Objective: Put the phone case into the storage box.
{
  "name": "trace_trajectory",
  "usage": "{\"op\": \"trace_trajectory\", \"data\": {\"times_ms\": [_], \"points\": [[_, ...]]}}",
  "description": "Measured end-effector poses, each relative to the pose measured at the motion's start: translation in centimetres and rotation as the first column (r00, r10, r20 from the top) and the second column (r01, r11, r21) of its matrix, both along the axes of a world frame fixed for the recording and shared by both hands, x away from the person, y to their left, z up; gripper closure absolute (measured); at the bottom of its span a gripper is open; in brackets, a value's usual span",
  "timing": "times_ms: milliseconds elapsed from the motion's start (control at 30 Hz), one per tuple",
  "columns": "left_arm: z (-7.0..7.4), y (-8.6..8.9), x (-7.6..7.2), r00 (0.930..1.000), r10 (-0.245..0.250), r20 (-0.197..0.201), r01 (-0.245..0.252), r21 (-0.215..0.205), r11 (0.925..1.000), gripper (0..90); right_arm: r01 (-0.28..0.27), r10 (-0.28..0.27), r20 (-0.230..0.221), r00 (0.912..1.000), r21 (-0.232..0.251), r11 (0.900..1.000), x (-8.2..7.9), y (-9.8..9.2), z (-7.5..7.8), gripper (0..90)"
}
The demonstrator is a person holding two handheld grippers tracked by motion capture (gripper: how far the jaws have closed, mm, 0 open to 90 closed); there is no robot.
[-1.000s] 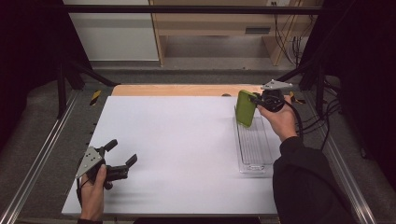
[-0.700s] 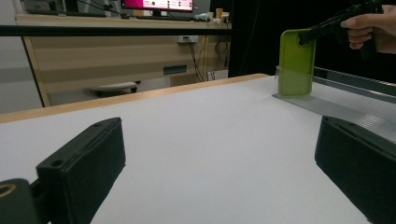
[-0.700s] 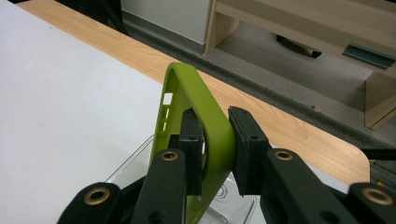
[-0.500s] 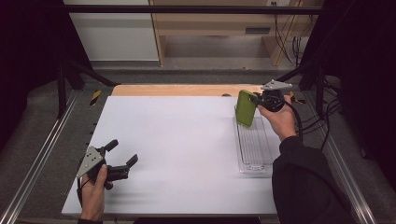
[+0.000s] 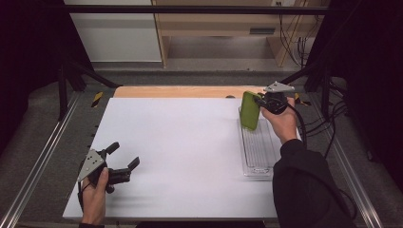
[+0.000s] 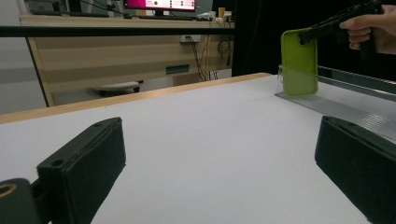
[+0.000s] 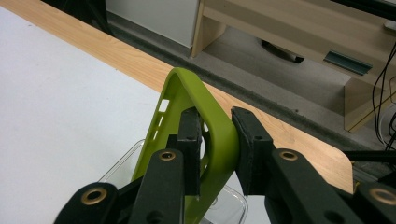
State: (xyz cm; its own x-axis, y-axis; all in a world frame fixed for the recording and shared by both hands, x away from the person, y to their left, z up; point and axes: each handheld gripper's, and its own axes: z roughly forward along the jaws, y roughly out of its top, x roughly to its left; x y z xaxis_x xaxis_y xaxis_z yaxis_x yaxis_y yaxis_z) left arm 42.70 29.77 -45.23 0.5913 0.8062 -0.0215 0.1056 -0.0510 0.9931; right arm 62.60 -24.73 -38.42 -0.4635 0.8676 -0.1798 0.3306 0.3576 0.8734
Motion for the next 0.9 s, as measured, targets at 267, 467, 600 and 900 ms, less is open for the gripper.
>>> {"op": "trace_trajectory", "data": {"times_ms": [267,467,600,900], "points": [[-0.02,0.1,0.07,1.0,0.006,-0.001,-0.006,0.001,1.0,1.4,0.02,-0.02,0.003,0.9998,0.008,1.0,0.2,0.25,-0.14,72.5],[0.0,0.12,0.04,1.0,0.006,0.001,-0.006,-0.001,1.0,1.5,0.027,-0.027,0.004,0.9996,0.009,1.0,0.38,0.41,-0.23,71.8],[-0.01,0.18,0.04,1.0,0.009,0.0,-0.009,-0.003,1.0,1.5,0.032,-0.032,0.004,0.9995,0.01,0.999,0.49,0.58,-0.31,71.6],[0.02,0.21,0.0,0.9999,0.011,0.001,-0.011,-0.004,0.9999,1.5,0.039,-0.039,0.004,0.9992,0.014,0.999,0.64,0.77,-0.31,71.5]]}}
